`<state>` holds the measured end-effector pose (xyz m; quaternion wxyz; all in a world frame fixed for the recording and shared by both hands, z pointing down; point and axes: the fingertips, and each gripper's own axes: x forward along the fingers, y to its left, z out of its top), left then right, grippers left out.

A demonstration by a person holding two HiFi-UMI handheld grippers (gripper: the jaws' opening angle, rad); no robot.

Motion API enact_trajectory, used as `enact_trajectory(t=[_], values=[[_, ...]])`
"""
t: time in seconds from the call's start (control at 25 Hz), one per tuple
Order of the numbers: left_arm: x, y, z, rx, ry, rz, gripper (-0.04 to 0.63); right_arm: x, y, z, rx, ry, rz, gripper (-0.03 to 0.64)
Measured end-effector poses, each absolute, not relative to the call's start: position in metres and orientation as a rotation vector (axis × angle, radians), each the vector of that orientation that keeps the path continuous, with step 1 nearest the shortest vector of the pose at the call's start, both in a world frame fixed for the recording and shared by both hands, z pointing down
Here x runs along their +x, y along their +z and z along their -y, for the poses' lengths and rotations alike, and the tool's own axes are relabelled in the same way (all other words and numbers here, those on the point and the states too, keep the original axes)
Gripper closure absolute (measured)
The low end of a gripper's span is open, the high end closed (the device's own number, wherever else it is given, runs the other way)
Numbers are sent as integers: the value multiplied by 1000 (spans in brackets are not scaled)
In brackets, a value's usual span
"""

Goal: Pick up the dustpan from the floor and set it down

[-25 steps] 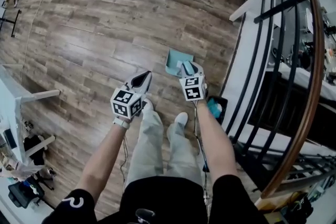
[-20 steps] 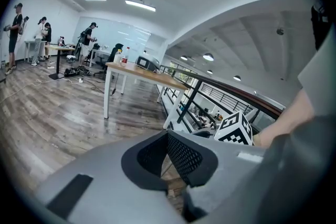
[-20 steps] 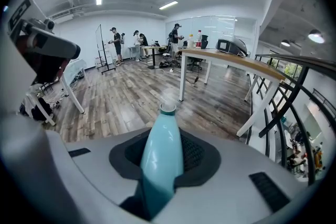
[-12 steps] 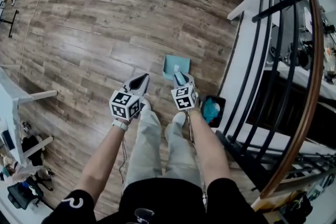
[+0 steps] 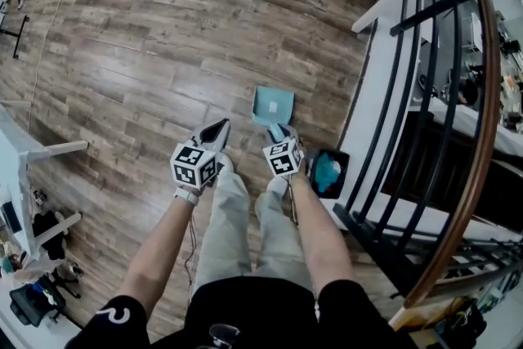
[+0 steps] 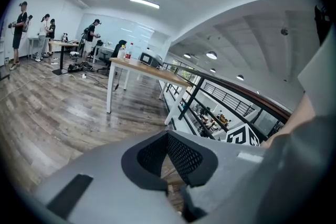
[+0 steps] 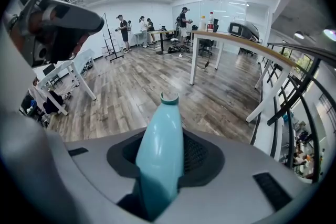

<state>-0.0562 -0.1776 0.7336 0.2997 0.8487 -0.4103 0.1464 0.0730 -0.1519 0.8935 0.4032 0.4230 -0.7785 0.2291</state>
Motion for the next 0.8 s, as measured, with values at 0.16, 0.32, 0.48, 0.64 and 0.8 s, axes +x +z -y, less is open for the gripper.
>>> enact_trajectory(t=[0.16, 0.32, 0.48, 0.64, 0.8], values=[[-58, 737, 174, 2245, 400, 1088, 598, 71, 894, 143, 1044, 599, 1958, 469], [-60, 740, 171, 2239, 409, 1089, 598, 69, 898, 136, 1026, 644, 1961, 436], [-59, 745, 167, 2234, 416, 1091, 598, 68, 896, 136, 1038, 700, 2002, 407], [-59, 749, 165, 2228, 425, 1097, 598, 72, 888, 140, 1050, 720, 2027, 397], [-63, 749, 162, 2223, 432, 1102, 598, 72, 875, 141, 1041, 712, 2036, 397]])
